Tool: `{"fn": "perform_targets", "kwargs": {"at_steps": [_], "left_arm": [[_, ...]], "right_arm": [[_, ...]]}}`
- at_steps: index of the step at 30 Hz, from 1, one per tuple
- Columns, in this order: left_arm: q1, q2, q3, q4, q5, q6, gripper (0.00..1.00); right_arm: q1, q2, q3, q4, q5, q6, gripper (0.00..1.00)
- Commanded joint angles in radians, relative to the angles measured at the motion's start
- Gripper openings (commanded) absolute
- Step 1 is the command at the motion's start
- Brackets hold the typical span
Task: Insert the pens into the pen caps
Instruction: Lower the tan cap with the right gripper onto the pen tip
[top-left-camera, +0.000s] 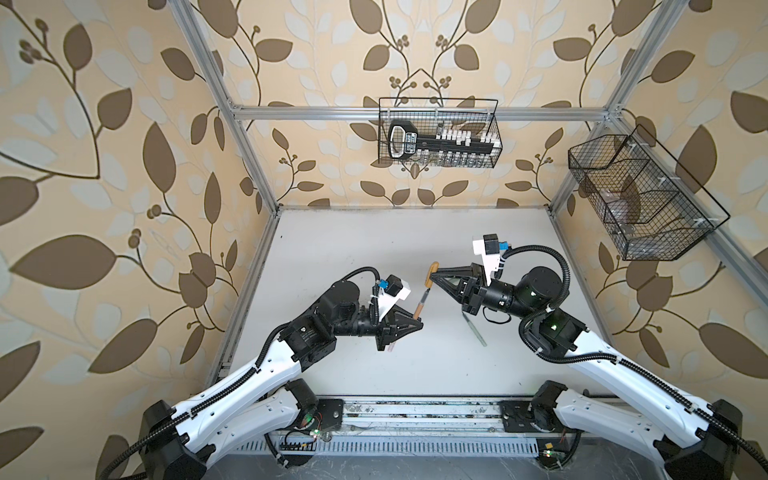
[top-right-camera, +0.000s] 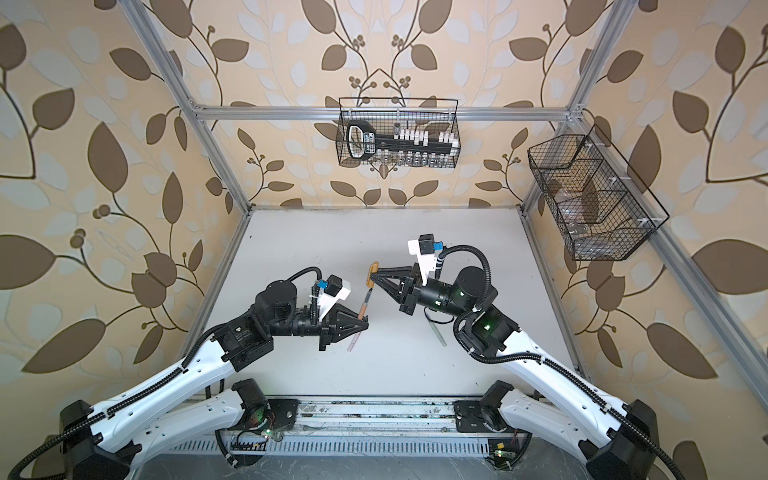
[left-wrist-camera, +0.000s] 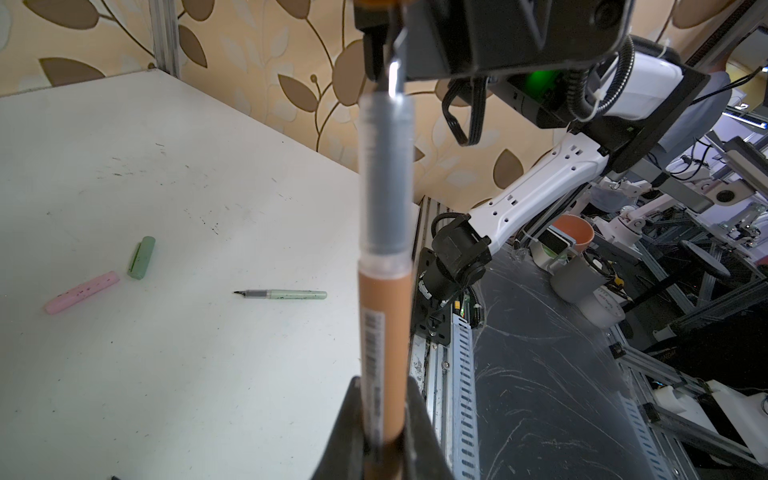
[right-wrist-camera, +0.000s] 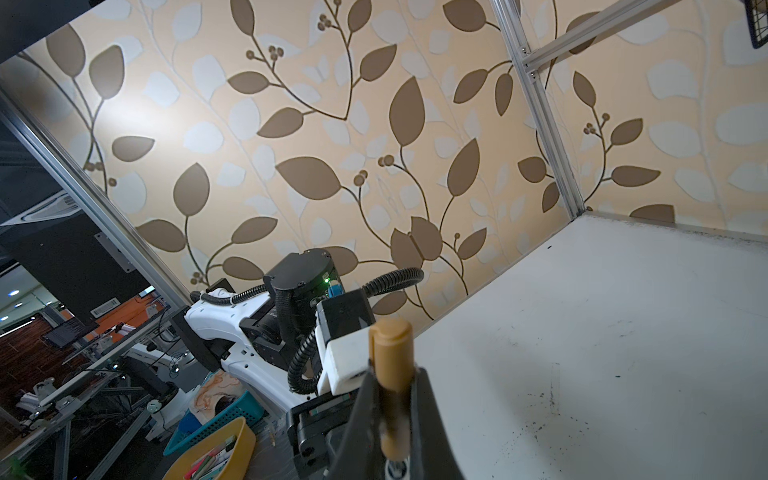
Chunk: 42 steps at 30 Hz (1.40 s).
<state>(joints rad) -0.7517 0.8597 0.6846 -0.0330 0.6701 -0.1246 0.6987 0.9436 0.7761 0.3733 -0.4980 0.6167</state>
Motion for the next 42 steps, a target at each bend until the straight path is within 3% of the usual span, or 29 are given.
{"fn": "perform_targets", "kwargs": {"at_steps": [1,26,42], "left_arm": [[0.006,-0.004,0.027,0.038,-0.01,0.023,0.0],[0.008,-0.025,0.028,0.058,-0.047,0.017,0.0],[0.008,-0.027,0.032,0.058,-0.07,0.029,0.0]], "right_arm": [[0.007,-0.01,-0.017,0.036,-0.006,0.008,0.0],[0.042,0.019,-0.068,0.117,0.019,0.034,0.0],[0.048,-0.036,-0.04,-0.026,0.054,-0.04,0.0]]}}
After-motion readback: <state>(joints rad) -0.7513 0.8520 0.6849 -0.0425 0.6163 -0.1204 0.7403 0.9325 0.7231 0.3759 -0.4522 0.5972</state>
